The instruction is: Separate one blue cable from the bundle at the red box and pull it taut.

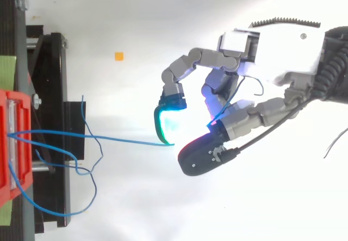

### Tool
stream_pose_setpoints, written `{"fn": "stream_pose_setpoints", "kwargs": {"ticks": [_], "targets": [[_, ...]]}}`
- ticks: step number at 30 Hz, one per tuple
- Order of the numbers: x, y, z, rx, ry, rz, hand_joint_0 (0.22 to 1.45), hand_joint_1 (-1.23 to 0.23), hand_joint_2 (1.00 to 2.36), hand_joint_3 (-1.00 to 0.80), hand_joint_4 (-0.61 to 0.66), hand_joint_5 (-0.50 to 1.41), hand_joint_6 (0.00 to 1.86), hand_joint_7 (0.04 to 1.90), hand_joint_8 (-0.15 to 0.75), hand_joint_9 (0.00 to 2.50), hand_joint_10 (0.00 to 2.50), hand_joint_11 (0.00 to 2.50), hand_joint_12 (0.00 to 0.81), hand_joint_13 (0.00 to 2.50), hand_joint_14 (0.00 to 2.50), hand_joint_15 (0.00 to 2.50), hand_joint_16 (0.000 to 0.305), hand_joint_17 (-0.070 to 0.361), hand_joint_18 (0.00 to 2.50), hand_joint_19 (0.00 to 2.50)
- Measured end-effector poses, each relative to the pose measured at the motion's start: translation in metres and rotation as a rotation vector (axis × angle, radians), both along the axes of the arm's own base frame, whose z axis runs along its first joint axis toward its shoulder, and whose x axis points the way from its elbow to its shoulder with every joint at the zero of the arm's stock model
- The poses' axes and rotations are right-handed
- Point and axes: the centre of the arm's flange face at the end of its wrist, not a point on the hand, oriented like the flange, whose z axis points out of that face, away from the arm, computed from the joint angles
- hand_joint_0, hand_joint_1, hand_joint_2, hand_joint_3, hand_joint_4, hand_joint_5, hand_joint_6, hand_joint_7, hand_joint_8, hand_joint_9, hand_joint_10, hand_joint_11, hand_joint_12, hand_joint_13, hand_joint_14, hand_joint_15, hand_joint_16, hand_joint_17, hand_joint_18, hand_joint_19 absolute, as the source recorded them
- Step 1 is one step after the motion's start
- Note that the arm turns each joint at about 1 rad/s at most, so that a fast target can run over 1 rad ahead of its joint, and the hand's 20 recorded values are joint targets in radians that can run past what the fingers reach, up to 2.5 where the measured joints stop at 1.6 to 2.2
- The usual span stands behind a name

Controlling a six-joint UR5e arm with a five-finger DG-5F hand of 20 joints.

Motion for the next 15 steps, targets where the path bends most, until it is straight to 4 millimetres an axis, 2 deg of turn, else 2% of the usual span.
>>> {"fn": "stream_pose_setpoints", "kwargs": {"ticks": [15], "targets": [[0.0,0.0001,-0.0002,0.0,0.0,0.0,0.74,-0.82,1.02,-0.08,-0.1,-0.14,0.95,1.33,0.35,1.15,1.11,1.75,0.412,1.49,0.13,1.7,0.06,0.135,1.08,0.95]]}}
